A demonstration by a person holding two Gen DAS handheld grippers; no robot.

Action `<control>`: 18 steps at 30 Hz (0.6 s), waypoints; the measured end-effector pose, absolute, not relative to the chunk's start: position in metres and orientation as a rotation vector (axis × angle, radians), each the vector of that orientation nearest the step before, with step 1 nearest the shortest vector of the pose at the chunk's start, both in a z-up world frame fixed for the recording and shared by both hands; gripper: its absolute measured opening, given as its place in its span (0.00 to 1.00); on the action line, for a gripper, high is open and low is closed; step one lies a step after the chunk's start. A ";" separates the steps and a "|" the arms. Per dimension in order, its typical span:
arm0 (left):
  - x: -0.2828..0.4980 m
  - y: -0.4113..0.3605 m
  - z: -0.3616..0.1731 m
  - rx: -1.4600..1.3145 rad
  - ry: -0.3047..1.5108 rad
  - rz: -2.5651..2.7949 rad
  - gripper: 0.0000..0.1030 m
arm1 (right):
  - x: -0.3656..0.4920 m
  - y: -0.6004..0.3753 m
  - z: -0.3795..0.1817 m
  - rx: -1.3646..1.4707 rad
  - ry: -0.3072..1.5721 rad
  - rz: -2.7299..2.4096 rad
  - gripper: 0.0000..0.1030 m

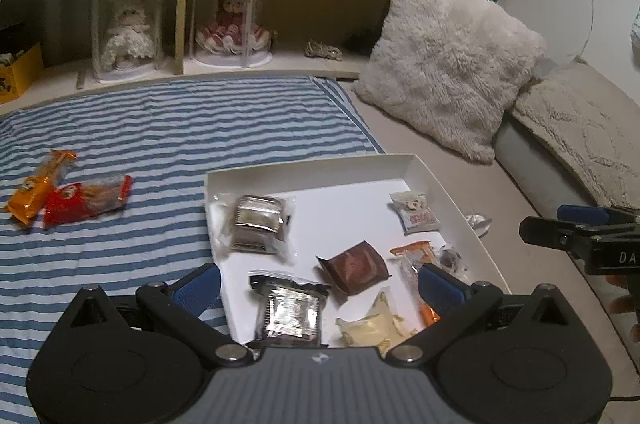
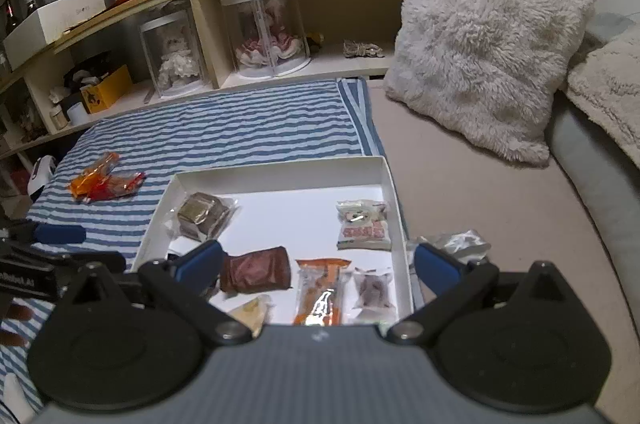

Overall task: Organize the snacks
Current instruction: 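Withdraw both tools from the tray toward the remaining packs on the bed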

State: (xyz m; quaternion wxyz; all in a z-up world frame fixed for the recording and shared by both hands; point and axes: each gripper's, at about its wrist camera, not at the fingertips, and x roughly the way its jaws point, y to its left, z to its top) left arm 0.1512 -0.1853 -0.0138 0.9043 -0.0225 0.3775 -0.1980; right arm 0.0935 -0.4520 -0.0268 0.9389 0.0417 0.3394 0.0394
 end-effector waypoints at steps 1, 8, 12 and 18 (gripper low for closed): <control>0.150 -0.181 -0.013 -0.046 0.776 -0.405 1.00 | 0.093 -0.449 -0.026 0.082 0.690 0.078 1.00; 0.147 -0.147 -0.009 -0.058 0.757 -0.364 1.00 | 0.092 -0.433 -0.023 0.113 0.651 0.096 0.99; 0.148 -0.122 -0.007 -0.069 0.745 -0.330 1.00 | 0.100 -0.417 -0.023 0.115 0.633 0.121 1.00; 0.151 -0.081 -0.004 -0.075 0.723 -0.260 1.00 | 0.118 -0.382 -0.027 0.093 0.639 0.175 1.00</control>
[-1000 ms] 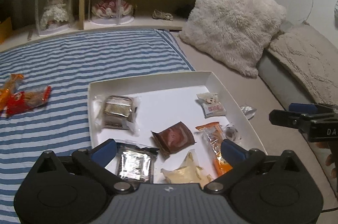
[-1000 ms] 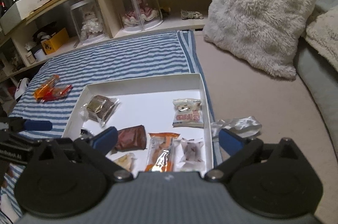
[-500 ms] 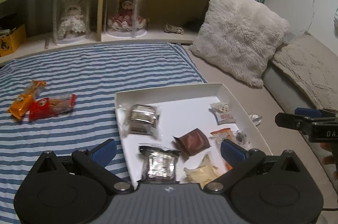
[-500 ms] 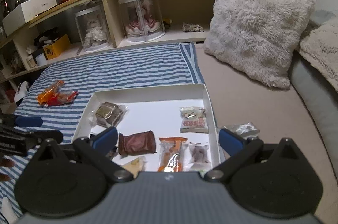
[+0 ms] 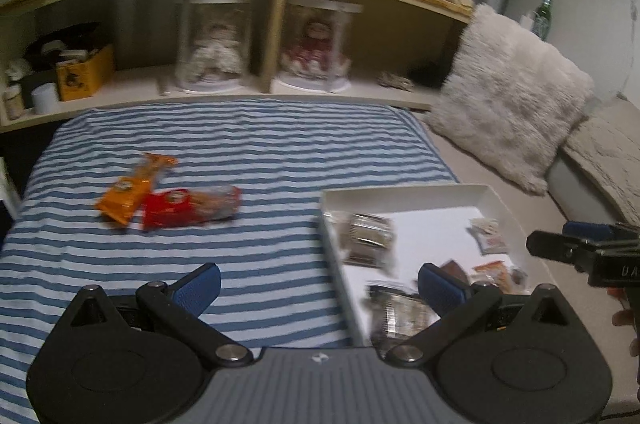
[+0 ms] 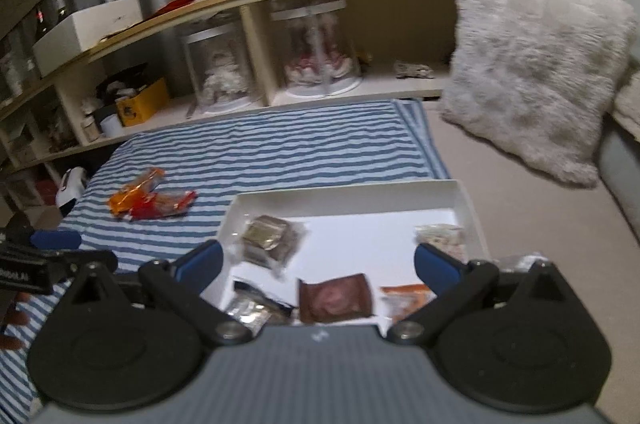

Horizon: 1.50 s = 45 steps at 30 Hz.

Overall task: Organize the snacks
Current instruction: 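Withdraw both tools from the tray toward the remaining packs on the bed, then grasp the orange long pack with left gripper while right gripper grasps red-topped clear pack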

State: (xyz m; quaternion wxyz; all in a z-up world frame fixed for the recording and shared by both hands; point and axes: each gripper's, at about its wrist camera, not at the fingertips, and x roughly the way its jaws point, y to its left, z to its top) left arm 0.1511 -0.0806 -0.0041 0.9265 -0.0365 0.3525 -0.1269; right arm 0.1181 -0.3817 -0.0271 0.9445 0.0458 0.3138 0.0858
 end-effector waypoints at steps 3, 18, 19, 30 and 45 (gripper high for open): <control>0.154 -0.058 -0.004 -0.100 0.713 -0.223 1.00 | 0.130 -0.359 -0.031 0.088 0.651 0.207 1.00; 0.191 0.033 -0.027 -0.134 0.665 -0.067 1.00 | 0.183 -0.254 -0.051 0.062 0.651 0.364 1.00; 0.196 0.038 -0.030 -0.131 0.659 -0.050 1.00 | 0.187 -0.248 -0.053 0.060 0.647 0.373 1.00; 0.265 0.070 -0.062 -0.223 0.670 -0.029 1.00 | 0.252 -0.193 -0.098 0.156 0.644 0.428 1.00; 0.344 0.079 -0.102 -0.251 0.649 -0.105 0.99 | 0.326 -0.174 -0.149 0.259 0.703 0.470 0.46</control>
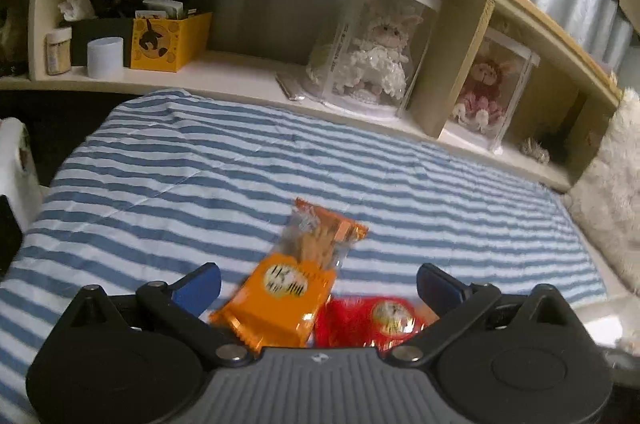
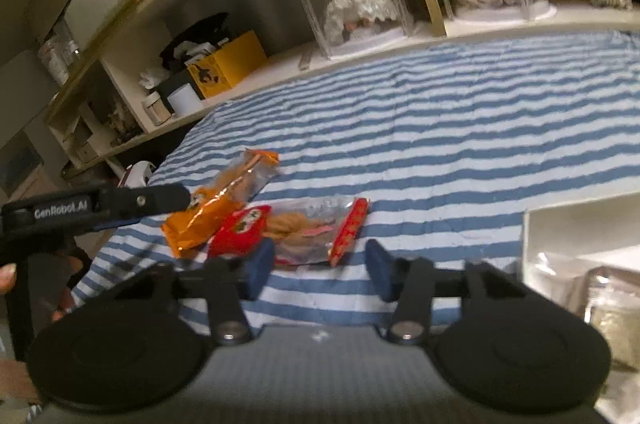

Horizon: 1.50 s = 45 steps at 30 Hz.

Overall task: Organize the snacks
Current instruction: 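Grasp the orange long pack with left gripper while right gripper grasps red-topped clear pack, then lift both held packs and carry them over the white tray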

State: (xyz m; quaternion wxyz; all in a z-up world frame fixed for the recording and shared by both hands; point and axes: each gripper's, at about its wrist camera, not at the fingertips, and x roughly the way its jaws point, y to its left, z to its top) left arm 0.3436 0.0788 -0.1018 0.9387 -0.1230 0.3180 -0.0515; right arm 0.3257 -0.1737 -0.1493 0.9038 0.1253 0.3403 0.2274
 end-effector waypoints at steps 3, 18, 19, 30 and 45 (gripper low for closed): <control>0.349 0.078 -0.110 -0.247 0.646 -0.106 0.94 | 0.331 -0.175 -0.154 0.262 0.699 0.481 0.35; 0.344 0.077 -0.119 -0.215 0.724 -0.117 0.43 | 0.297 -0.177 -0.148 0.181 0.775 0.489 0.07; 0.343 0.075 -0.118 -0.205 0.735 -0.111 0.43 | 0.296 -0.177 -0.148 0.184 0.770 0.495 0.07; 0.293 0.080 -0.105 -0.144 0.847 -0.079 0.42 | 0.239 -0.160 -0.144 0.110 0.847 0.576 0.02; 0.228 0.087 -0.105 -0.253 1.021 -0.078 0.57 | 0.290 -0.159 -0.111 0.080 0.712 0.615 0.18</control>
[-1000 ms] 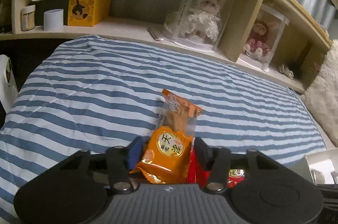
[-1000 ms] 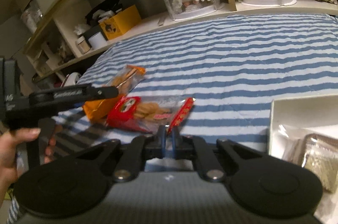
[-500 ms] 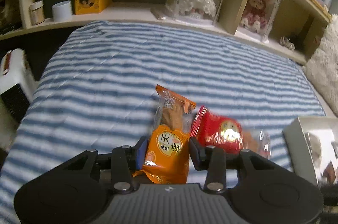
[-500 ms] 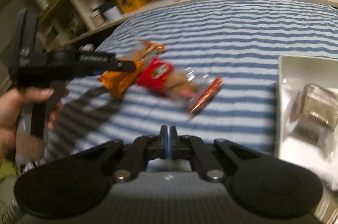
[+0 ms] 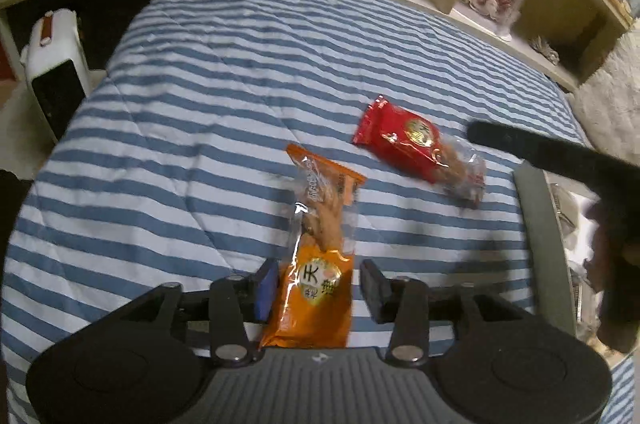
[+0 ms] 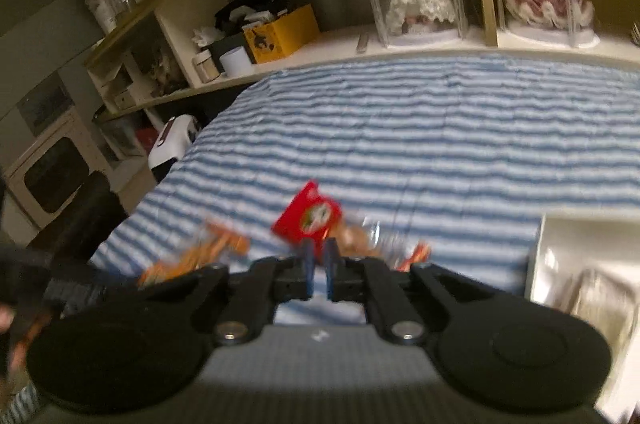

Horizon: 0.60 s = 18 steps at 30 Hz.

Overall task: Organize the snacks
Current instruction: 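Lift both held packs and carry them over the white tray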

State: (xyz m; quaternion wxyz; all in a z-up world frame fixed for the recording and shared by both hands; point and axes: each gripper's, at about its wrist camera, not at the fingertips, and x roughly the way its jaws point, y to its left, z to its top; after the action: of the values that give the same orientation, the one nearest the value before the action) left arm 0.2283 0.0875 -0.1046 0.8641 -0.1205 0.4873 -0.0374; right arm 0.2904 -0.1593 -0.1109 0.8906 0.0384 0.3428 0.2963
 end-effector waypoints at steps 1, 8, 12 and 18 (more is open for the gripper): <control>0.229 0.087 -0.105 -0.272 1.016 -0.085 0.62 | 0.299 -0.156 -0.110 0.065 0.711 0.625 0.25; 0.237 0.073 -0.112 -0.191 1.014 -0.112 0.67 | 0.333 -0.137 -0.119 -0.043 0.771 0.672 0.74; 0.241 0.071 -0.114 -0.151 1.008 -0.108 0.66 | 0.334 -0.124 -0.124 -0.171 0.849 0.720 0.75; 0.250 0.068 -0.115 -0.122 0.994 -0.107 0.65 | 0.323 -0.104 -0.123 -0.319 0.899 0.757 0.75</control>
State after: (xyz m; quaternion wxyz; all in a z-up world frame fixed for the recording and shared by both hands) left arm 0.2495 0.0684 -0.1154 0.8758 -0.0583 0.4764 -0.0514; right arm 0.3225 -0.1037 -0.1231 0.8203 -0.1499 0.4220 0.3557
